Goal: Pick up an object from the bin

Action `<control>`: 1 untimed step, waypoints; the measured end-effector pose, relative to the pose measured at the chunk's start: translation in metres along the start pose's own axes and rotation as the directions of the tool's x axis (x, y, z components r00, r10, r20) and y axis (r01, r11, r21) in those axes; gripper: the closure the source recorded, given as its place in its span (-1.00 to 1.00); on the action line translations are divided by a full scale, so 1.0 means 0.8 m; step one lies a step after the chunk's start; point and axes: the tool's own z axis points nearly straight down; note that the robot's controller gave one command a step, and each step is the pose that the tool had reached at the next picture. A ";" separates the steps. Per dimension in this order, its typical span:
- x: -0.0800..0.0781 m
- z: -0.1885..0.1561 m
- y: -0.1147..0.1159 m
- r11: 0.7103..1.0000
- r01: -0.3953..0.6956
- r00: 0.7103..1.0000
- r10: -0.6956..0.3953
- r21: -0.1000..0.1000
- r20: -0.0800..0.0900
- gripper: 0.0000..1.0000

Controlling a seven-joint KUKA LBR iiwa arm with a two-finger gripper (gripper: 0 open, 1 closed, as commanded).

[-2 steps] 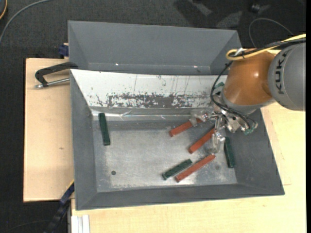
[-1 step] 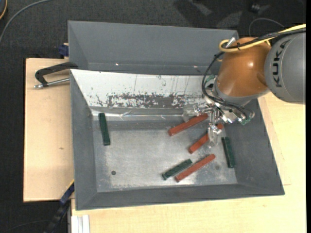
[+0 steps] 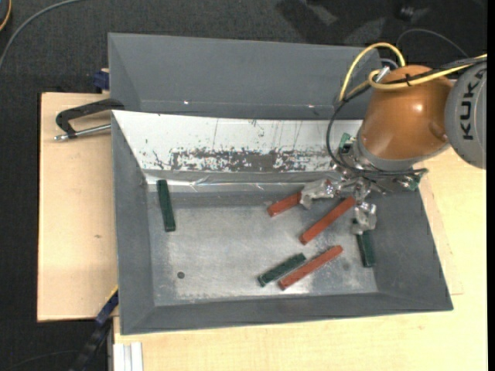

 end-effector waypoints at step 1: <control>0.019 0.040 -0.015 0.992 0.128 0.992 -0.128 -0.005 -0.001 -1.00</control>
Offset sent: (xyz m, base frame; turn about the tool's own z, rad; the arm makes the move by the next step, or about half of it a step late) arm 0.0021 -0.0198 -0.0326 -0.1323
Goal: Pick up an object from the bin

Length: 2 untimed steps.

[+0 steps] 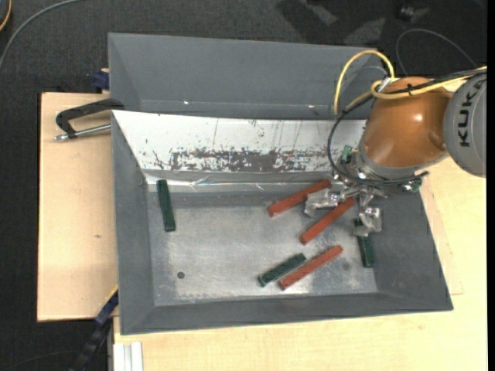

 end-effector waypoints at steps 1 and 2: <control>-0.023 0.000 0.083 0.999 0.042 0.999 -0.042 -0.006 0.000 -1.00; -0.021 -0.001 0.077 0.999 0.036 0.999 -0.036 0.003 0.001 1.00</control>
Offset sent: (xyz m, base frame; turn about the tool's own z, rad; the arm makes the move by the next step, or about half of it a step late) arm -0.0523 0.0381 -0.0005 -0.0381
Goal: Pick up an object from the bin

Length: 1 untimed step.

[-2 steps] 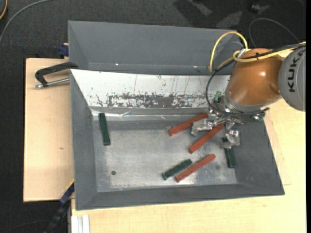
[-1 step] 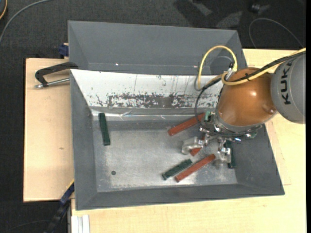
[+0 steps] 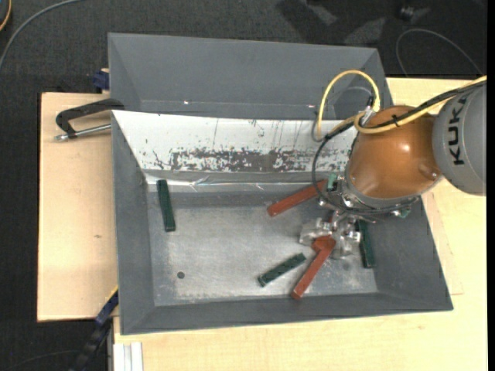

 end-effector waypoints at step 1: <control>-0.002 -0.005 -0.002 1.000 -0.002 1.000 0.002 0.002 0.001 1.00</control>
Offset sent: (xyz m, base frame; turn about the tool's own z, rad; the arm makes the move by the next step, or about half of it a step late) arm 0.0000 0.0000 0.0030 0.0000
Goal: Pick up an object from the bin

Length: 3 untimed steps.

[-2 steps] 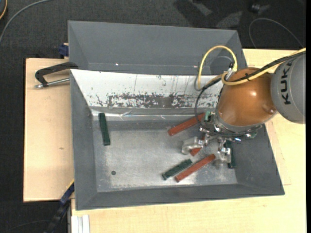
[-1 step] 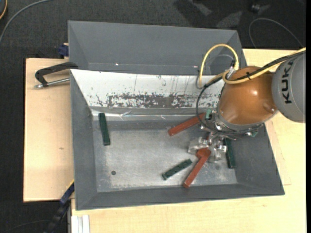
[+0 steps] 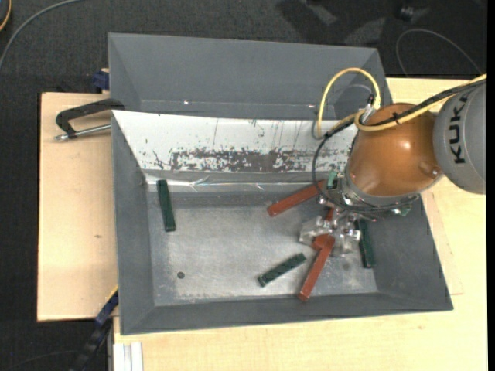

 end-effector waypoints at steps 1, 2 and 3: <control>-0.002 -0.003 -0.001 1.000 -0.002 1.000 0.002 -0.001 0.000 1.00; -0.004 -0.037 -0.002 1.000 -0.004 1.000 0.004 0.002 0.000 1.00; -0.006 -0.038 -0.003 1.000 -0.006 1.000 0.006 -0.001 0.000 1.00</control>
Offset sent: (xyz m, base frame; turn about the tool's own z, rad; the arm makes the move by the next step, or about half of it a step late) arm -0.0002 0.0002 0.0016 0.0000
